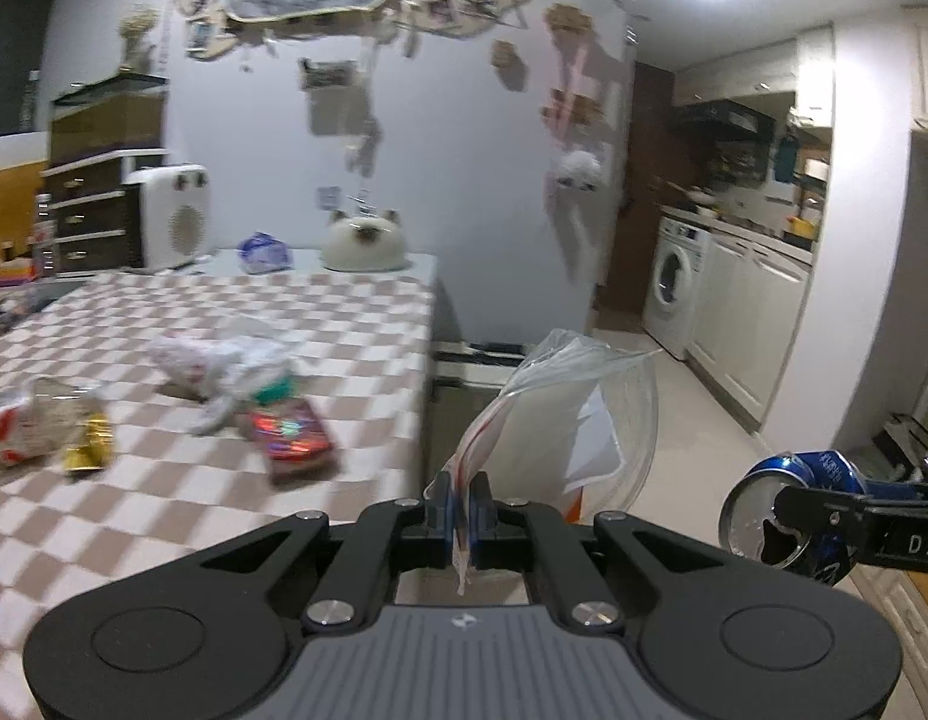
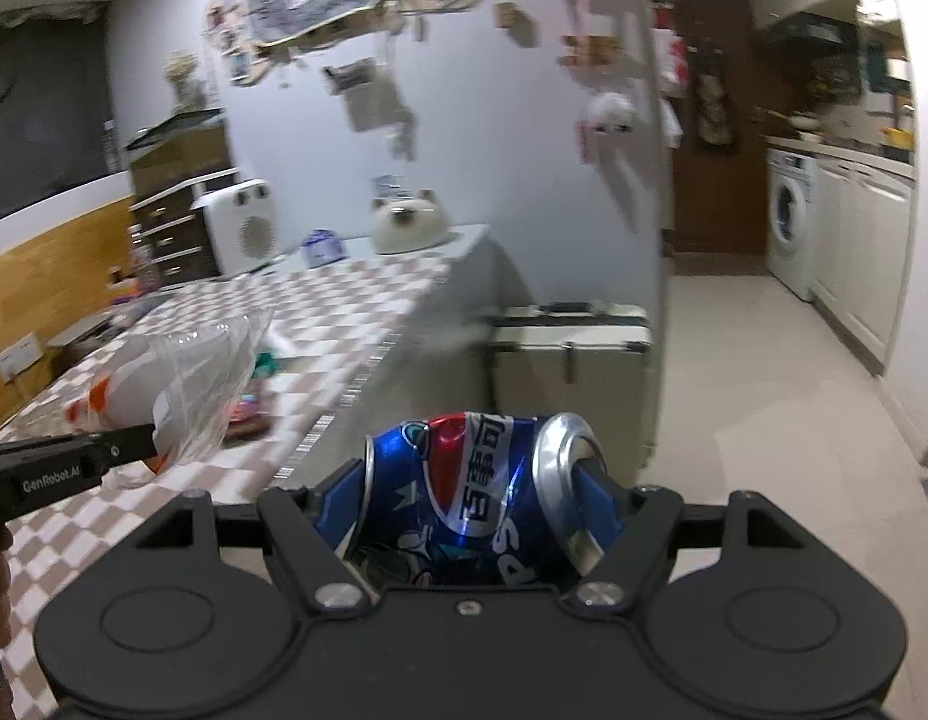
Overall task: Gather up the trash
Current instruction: 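Carry the bag and can over the yellow wastebasket with both tools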
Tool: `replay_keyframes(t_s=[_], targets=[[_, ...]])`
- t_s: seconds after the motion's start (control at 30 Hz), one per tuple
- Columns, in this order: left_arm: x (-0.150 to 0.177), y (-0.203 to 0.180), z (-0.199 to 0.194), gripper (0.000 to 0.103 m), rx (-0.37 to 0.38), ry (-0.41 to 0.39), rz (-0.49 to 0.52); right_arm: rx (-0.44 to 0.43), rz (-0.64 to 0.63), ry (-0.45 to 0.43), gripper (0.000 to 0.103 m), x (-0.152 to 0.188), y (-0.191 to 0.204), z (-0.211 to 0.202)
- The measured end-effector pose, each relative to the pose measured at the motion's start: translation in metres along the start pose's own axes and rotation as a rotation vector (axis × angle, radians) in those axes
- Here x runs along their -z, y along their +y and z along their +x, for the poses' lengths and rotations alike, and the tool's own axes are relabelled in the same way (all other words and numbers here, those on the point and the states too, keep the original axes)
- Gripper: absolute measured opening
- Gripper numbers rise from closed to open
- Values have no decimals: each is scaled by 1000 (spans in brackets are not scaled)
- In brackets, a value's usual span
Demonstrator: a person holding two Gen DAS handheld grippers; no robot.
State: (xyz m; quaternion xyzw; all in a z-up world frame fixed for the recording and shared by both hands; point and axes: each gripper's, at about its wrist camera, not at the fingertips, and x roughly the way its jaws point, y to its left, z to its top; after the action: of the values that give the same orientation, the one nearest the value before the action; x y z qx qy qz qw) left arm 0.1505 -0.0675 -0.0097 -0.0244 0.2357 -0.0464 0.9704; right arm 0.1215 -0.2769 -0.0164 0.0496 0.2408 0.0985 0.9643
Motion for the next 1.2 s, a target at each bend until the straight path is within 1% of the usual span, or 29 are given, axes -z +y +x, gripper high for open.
replay_keyframes(t_s=[0.23,0.37,0.53,0.63,0.73,0.87,1.07,1.2], targets=[[11,-58,55,4,79,87,36,77,60,22,75,16,-56,3],[26,-84,94,4,111,162,39,113,95,50,75,30,-88,13],[58,-111,146,4,130,276,38,149,156,87,75,52,-123,36],[82,-123,182,4,141,356,23,169,190,121,75,70,-141,56],[110,-127,225,4,146,447,-16,180,219,167,75,91,-157,78],[157,-129,283,4,129,570,-57,201,257,230,75,123,-174,115],[219,-119,355,5,97,697,-87,219,278,317,75,177,-195,169],[251,-103,397,5,85,753,-137,221,321,372,75,211,-208,210]])
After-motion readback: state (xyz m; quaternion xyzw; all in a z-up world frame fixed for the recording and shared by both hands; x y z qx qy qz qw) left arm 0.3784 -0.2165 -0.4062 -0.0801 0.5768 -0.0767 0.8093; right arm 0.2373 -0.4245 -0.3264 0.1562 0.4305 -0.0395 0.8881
